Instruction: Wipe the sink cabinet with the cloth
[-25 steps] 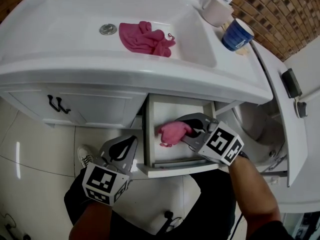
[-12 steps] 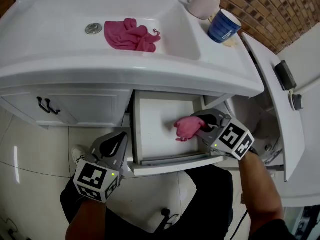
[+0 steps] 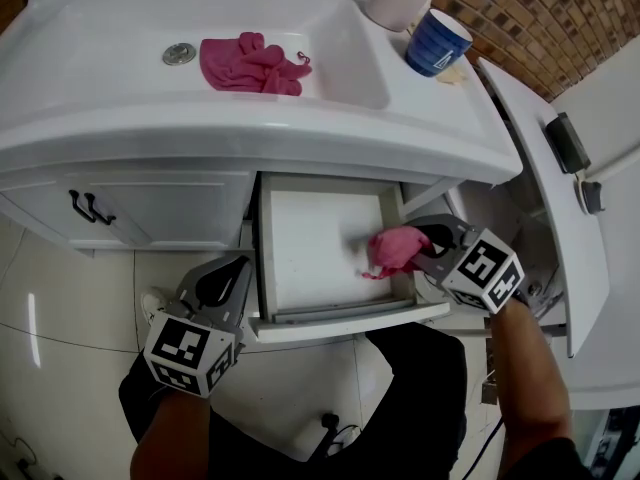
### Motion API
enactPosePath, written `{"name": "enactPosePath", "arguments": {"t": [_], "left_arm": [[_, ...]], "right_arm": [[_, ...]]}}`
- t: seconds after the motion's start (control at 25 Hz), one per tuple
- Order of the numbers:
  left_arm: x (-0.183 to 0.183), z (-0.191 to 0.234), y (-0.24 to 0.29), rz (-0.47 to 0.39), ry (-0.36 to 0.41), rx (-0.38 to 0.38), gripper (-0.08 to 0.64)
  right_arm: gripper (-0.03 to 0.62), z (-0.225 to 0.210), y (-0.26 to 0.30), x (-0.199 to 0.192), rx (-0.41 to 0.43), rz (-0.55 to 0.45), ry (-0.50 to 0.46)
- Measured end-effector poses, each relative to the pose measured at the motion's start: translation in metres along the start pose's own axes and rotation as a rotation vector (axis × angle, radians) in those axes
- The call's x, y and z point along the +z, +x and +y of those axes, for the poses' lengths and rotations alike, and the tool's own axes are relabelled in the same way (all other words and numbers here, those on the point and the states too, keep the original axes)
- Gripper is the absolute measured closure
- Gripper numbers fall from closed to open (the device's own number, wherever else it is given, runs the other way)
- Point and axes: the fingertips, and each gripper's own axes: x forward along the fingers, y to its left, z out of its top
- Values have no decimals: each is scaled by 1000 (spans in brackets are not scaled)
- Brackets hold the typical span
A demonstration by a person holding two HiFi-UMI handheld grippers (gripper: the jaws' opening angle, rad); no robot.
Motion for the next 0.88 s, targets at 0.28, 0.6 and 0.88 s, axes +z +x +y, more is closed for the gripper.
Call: {"name": "enactPosePath", "arguments": {"t": [0.28, 0.6, 0.88], "left_arm": [[-1, 11, -9, -5, -19, 22, 554], [-1, 14, -19, -10, -20, 21, 554], [3, 19, -22, -28, -29, 20, 554]], "right_arm": [[512, 59, 17, 98, 180, -219, -82], [512, 115, 53, 118, 327, -171, -219], [512, 105, 53, 97, 330, -117, -210]]}}
